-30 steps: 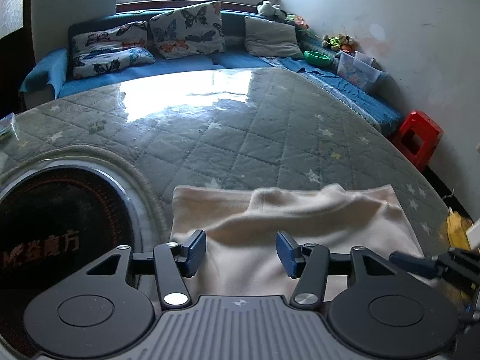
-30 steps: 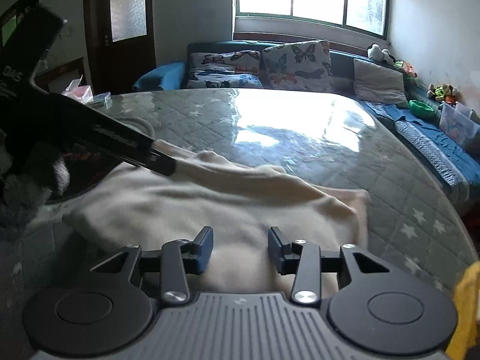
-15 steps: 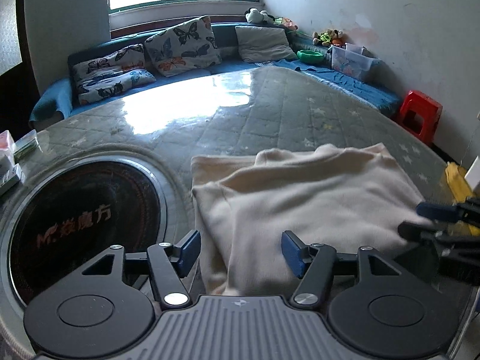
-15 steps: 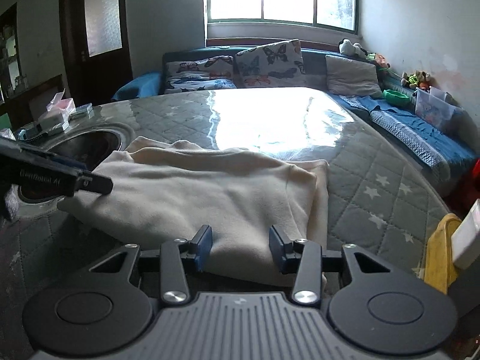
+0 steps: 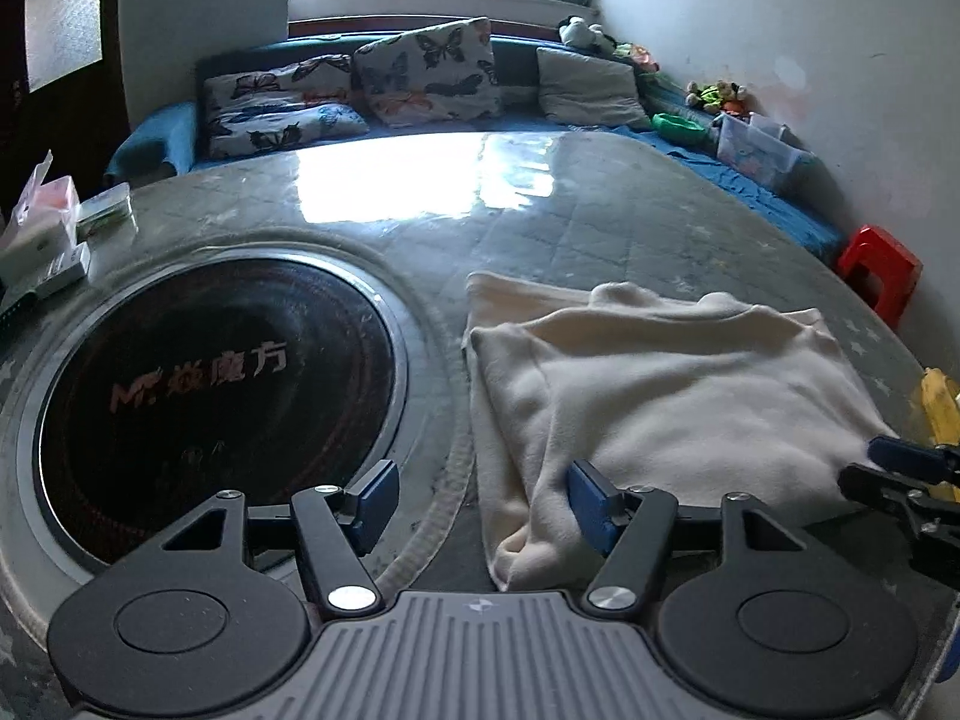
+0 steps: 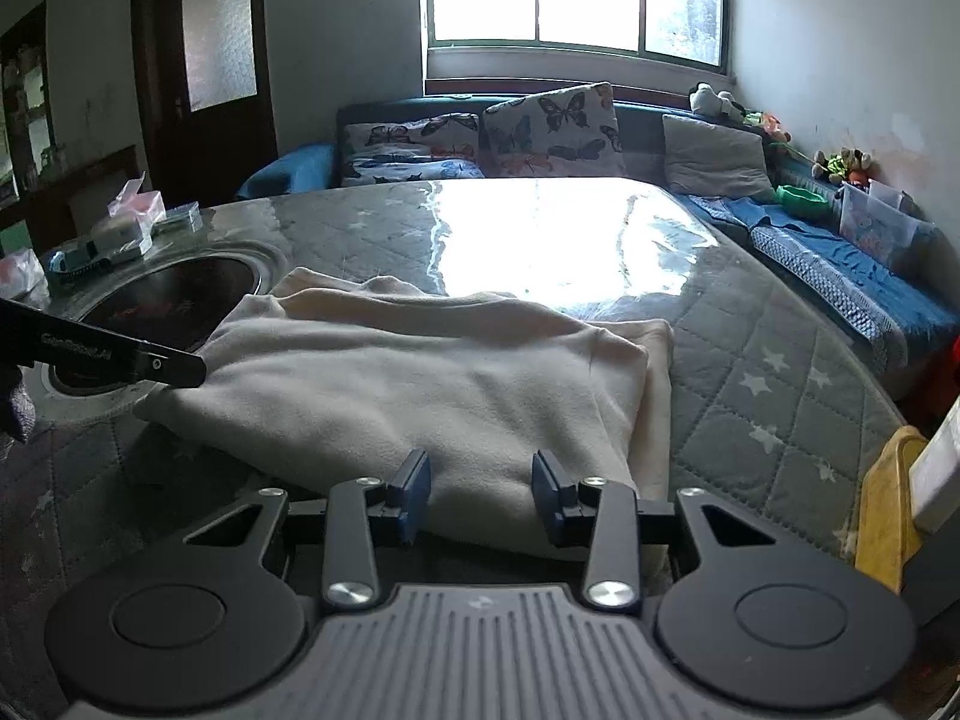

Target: Fold clothes

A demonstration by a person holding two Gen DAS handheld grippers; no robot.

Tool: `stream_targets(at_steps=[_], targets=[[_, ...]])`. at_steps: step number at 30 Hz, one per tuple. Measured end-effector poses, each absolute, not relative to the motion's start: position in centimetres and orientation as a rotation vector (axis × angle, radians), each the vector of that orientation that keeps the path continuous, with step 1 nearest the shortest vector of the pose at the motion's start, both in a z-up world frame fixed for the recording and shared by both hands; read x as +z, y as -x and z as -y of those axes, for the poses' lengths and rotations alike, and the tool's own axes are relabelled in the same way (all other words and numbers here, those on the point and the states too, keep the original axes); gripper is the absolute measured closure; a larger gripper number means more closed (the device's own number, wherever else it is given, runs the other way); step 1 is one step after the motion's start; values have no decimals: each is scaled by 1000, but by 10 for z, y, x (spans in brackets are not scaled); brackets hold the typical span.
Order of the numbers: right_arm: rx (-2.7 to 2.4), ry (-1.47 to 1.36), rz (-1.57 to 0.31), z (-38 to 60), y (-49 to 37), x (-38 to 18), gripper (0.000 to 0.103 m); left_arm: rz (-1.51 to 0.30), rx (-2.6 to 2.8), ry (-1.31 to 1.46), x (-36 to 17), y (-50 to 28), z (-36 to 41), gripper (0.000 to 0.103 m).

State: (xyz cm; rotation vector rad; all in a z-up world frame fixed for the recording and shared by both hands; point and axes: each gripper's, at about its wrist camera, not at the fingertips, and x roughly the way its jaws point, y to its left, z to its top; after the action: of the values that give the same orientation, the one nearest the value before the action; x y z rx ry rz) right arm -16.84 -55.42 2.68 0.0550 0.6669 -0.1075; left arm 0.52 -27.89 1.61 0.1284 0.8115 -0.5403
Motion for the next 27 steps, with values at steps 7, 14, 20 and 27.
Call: stream_targets(at_steps=[7, 14, 20, 27], targets=[[-113, -60, -651, 552, 174, 32, 51, -796, -527, -133, 22, 2, 277, 27], [-119, -55, -645, 546, 177, 34, 27, -786, -521, -134, 26, 12, 268, 13], [-122, -63, -640, 539, 181, 36, 18, -768, -531, -135, 28, 22, 263, 4], [-128, -58, -638, 531, 183, 37, 8, -747, -546, -140, 31, 34, 257, 0]])
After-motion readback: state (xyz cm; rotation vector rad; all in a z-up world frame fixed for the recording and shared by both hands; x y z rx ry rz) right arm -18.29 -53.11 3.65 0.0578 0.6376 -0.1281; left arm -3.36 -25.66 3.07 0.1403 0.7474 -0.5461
